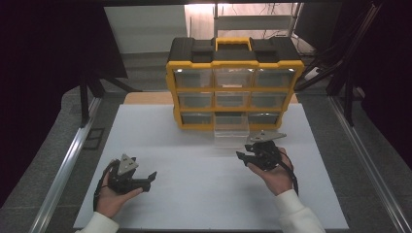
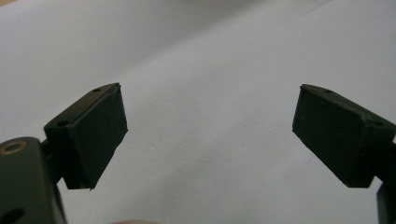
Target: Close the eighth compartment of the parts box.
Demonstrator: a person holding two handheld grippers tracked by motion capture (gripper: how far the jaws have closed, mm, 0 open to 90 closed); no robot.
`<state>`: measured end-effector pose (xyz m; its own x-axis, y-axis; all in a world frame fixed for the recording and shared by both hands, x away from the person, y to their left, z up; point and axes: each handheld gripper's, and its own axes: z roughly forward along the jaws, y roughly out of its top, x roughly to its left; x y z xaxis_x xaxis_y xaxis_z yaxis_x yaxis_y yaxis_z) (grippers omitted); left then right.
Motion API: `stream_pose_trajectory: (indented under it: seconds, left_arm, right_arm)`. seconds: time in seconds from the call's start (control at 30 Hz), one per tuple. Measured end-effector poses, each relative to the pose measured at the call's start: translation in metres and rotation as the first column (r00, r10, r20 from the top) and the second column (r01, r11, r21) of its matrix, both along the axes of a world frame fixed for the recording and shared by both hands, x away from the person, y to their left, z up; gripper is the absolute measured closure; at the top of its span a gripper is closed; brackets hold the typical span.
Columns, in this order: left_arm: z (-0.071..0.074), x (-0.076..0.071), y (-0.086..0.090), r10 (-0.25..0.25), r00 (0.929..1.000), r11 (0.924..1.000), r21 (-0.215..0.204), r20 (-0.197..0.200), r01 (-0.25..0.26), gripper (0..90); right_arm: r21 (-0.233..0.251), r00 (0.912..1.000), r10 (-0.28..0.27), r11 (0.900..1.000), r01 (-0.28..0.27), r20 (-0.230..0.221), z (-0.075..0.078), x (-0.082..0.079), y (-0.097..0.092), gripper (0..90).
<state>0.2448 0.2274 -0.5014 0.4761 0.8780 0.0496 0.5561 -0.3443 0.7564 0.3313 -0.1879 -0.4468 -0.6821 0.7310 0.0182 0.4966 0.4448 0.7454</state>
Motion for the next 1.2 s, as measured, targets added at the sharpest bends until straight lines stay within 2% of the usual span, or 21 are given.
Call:
stream_pose_trajectory:
  seconds: [0.03,0.07,0.1,0.13,0.17,0.2,0.23,0.27,0.4,0.7,0.87,1.2]
  left_arm:
    - [0.000,0.000,-0.001,0.000,1.0000,1.0000,0.000,0.001,0.000,10.5]
    - [0.000,0.000,-0.001,-0.004,1.0000,1.0000,0.004,-0.001,0.004,10.5]
    - [0.000,0.000,-0.001,-0.004,1.0000,1.0000,0.004,-0.001,0.004,10.5]
    - [0.000,0.000,-0.001,-0.004,1.0000,1.0000,0.004,-0.001,0.004,10.5]
    - [0.000,0.000,-0.001,-0.005,1.0000,1.0000,0.004,-0.002,0.005,10.5]
    - [0.000,-0.001,-0.001,-0.004,1.0000,1.0000,0.004,-0.001,0.004,10.5]
    - [0.000,-0.001,-0.001,-0.003,1.0000,1.0000,0.003,0.000,0.003,10.5]
    - [0.000,-0.001,-0.001,-0.002,1.0000,1.0000,0.001,0.000,0.002,10.5]
    - [0.000,-0.001,-0.001,-0.001,1.0000,1.0000,0.002,0.000,0.001,10.5]
    - [0.000,-0.001,0.000,-0.001,1.0000,1.0000,0.001,-0.002,0.001,10.5]
    - [0.000,-0.001,0.000,-0.001,1.0000,1.0000,0.000,-0.002,0.001,10.5]
    - [-0.001,-0.001,0.000,-0.001,1.0000,1.0000,0.000,-0.004,0.001,10.5]
  right_arm:
    - [0.000,1.0000,0.001,1.0000,-0.001,-0.004,0.000,0.000,0.000,59.3]
    - [0.011,0.9997,0.013,0.9999,-0.012,-0.022,-0.001,0.002,-0.001,66.1]
    - [0.011,0.9997,0.013,0.9999,-0.012,-0.022,-0.001,0.002,-0.001,66.1]
    - [0.020,0.9993,0.019,0.9996,-0.018,-0.033,-0.002,0.004,-0.002,71.8]
    - [0.020,0.9993,0.019,0.9996,-0.018,-0.033,-0.002,0.004,-0.002,71.8]
    - [0.013,0.9988,0.027,0.9996,-0.026,-0.040,-0.005,0.005,-0.002,77.6]
    - [0.013,0.9988,0.027,0.9996,-0.026,-0.040,-0.005,0.005,-0.002,77.6]
    - [0.001,0.9987,0.030,0.9995,-0.030,-0.040,-0.008,0.006,-0.001,83.0]
    - [-0.013,0.9983,0.040,0.9991,-0.041,-0.042,-0.012,0.009,0.002,88.8]
    - [-0.021,0.9985,0.036,0.9991,-0.037,-0.042,-0.019,0.019,0.008,89.2]
    - [-0.042,0.9985,0.043,0.9981,-0.045,-0.032,-0.022,0.025,0.011,89.2]
    - [-0.031,0.9991,0.031,0.9990,-0.032,-0.030,-0.023,0.033,0.013,89.2]
